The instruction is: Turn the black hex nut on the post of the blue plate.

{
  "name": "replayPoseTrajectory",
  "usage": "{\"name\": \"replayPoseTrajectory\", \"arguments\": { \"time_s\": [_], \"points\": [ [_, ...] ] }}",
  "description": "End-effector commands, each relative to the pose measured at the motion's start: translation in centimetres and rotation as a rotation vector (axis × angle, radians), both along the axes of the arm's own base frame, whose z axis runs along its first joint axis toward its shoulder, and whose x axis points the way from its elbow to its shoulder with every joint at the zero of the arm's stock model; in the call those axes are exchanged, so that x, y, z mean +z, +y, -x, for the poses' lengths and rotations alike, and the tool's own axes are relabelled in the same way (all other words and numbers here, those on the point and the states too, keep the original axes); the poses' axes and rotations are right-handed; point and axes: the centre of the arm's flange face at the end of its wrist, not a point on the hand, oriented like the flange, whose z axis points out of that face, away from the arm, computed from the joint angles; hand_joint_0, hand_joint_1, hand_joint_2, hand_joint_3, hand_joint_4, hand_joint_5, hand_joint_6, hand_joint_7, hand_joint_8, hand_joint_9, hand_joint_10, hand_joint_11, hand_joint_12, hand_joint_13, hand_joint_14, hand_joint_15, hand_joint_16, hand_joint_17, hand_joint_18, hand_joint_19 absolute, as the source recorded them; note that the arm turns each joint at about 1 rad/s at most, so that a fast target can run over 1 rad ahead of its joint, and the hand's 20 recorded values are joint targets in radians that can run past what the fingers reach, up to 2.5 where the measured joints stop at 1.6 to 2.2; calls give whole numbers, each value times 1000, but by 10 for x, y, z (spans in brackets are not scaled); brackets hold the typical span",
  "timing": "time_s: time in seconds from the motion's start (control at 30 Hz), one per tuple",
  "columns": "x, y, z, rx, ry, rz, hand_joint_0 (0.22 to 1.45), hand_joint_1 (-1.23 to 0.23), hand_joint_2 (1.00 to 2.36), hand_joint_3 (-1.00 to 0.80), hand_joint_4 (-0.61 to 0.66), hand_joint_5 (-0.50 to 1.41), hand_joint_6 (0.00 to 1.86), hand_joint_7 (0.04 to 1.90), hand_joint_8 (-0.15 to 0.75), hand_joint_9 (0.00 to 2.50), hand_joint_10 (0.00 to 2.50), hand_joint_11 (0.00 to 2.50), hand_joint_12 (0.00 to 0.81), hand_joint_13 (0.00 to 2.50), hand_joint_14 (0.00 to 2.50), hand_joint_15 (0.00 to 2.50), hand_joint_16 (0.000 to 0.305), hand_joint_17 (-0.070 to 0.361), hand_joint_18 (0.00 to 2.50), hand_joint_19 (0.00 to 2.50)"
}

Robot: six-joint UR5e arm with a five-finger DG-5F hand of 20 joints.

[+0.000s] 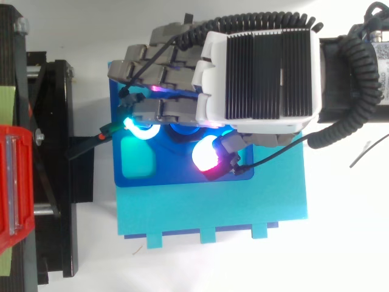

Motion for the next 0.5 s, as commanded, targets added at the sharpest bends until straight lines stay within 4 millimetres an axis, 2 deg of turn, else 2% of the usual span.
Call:
{"name": "replayPoseTrajectory", "arguments": {
  "time_s": [0.0, 0.47],
  "points": [
    [0, 0, 0, 0, 1, 1, 596, -837, 1000, -500, 158, -244, 503, 940, 141, 146, 0, 0, 228, 319, 0, 48, 28, 63, 293, 256],
    [-1, 0, 1, 0, 2, 1, 634, -826, 1000, -500, 165, -235, 502, 969, 144, 159, 0, 0, 225, 322, 1, 44, 27, 61, 302, 249]
  ]
}}
